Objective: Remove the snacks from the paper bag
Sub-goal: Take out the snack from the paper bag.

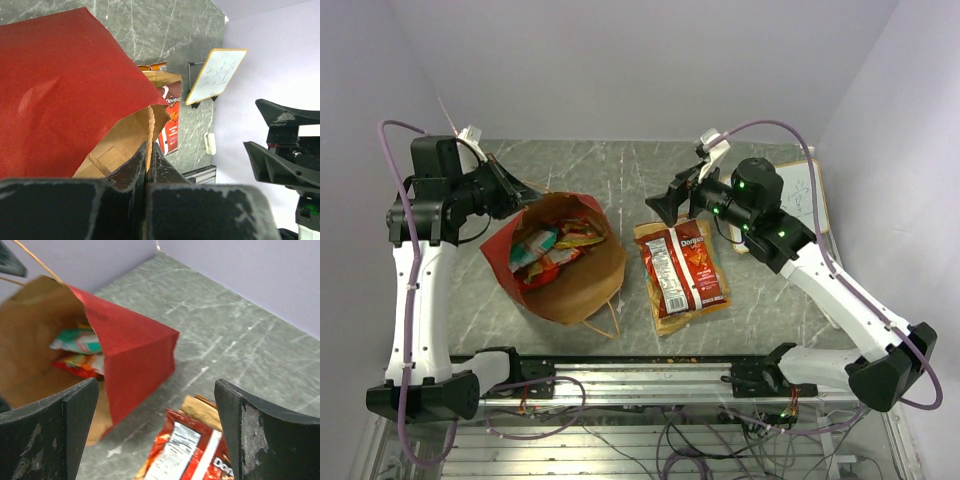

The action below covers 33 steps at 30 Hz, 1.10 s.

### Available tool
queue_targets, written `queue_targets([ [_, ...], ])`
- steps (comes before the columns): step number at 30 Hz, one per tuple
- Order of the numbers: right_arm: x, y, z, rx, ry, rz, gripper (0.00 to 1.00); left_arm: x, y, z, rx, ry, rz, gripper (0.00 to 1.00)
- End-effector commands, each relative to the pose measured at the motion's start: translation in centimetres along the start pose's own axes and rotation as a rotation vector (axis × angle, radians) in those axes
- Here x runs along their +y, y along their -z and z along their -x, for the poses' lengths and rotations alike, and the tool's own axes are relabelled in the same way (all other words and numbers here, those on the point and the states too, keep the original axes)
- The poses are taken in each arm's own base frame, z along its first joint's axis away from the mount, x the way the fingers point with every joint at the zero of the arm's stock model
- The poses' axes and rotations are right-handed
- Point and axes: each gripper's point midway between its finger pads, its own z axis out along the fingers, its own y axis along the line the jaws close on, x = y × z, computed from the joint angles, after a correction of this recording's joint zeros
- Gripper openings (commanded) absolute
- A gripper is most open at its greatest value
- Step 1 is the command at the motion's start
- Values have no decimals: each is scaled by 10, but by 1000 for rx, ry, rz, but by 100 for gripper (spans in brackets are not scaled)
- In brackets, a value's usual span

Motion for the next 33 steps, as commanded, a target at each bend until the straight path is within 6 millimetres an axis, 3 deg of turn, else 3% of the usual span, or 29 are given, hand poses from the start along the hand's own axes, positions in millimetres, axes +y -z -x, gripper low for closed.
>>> queue_targets([
  [1, 22, -3, 4, -17, -182, 94, 100, -11, 12, 0, -27, -14, -40, 7],
  [4, 35, -12, 7, -51, -264, 149, 100, -10, 13, -2, -24, -13, -34, 7],
  [7, 61, -23, 6, -52, -216, 181, 100, -4, 10, -6, -7, -5, -17, 7],
  [16, 150, -60, -11, 1, 219, 270, 100, 3, 13, -12, -19, -11, -2, 7],
  [19, 189, -58, -32, -6, 435, 456, 100, 1, 14, -11, -20, -27, -8, 7],
  [22, 213, -56, -52, -49, 681, 510, 100, -2, 16, -9, -22, -39, -10, 7],
  [25, 211, -65, -63, -53, 792, 479, 100, -6, 18, -8, -25, -50, -24, 7],
  [29, 195, -85, -96, 61, 955, 445, 99, -6, 20, -10, -23, -65, -29, 7],
  [33, 180, -100, -121, 174, 1056, 412, 82, -9, 20, -12, -17, -66, -49, 7],
])
